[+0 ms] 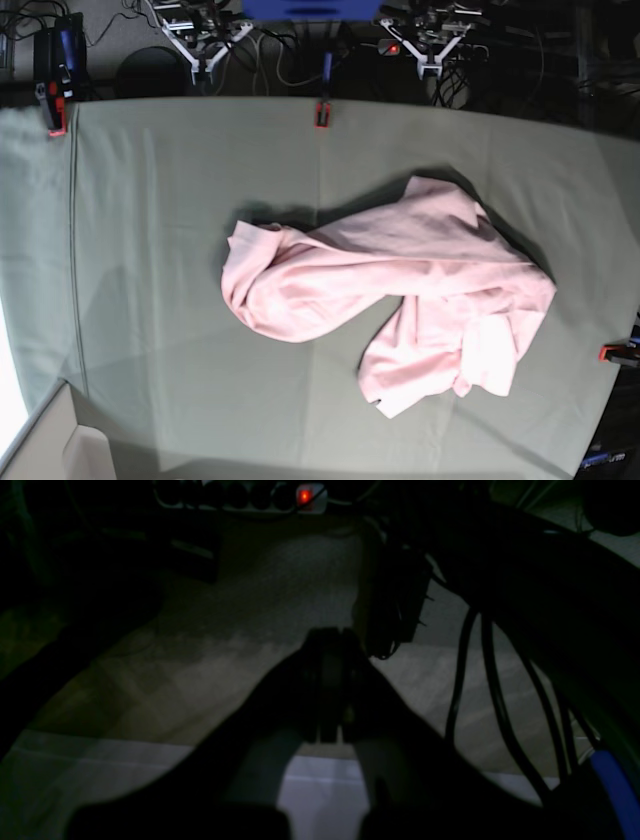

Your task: Layout the t-shirt on the table in an organized manner, then fold the t-shirt properly

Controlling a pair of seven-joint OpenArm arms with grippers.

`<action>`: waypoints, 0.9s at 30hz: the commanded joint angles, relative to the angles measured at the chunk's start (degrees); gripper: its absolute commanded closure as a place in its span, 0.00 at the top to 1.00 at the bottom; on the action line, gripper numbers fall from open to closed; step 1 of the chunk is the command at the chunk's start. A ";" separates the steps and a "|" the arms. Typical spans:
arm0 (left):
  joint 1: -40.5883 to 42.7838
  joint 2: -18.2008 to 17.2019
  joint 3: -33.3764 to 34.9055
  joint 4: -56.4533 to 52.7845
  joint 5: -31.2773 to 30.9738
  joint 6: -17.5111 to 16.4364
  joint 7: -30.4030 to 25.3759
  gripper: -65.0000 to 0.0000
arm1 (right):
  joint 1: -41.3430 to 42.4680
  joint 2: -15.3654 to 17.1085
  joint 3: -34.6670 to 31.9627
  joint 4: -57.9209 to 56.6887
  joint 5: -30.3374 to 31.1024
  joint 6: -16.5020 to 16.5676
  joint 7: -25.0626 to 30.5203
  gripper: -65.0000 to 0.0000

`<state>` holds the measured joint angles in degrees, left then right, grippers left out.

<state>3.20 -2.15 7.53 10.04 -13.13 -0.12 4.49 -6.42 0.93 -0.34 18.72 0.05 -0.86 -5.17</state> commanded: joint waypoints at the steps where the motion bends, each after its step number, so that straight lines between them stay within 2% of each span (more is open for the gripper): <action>1: 0.36 -0.09 -0.10 0.20 0.07 0.52 -0.05 0.00 | -0.22 -0.01 0.03 0.14 -0.01 0.91 0.11 0.00; 27: 0.53 -0.09 -0.19 0.20 0.07 0.16 -0.14 0.00 | -1.28 0.08 0.03 0.58 -0.01 0.91 0.38 0.00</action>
<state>3.33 -2.17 7.40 10.04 -13.13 -0.16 4.49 -7.53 0.95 -0.34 19.07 0.05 -0.84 -4.93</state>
